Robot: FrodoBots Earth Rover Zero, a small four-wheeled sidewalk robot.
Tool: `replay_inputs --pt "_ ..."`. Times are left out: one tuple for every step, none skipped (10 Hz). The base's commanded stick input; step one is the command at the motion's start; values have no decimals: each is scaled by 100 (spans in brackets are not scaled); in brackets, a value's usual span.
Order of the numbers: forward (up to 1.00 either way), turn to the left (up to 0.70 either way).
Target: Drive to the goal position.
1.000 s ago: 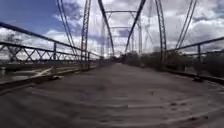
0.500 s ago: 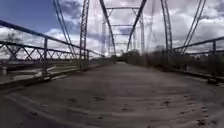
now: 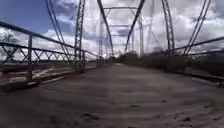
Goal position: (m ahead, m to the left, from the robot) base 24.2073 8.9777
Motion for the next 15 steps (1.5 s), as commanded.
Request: replay_inputs --pt "100 -10" --pt "100 -10" --pt "100 -10" --pt "100 -10" --pt "100 -10" --pt "100 -10" --pt "100 -10" --pt "100 -10" --pt "100 -10" --pt "100 -10" --pt "100 -10" --pt "100 -10" --pt "100 -10" --pt "100 -10" --pt "100 -10"
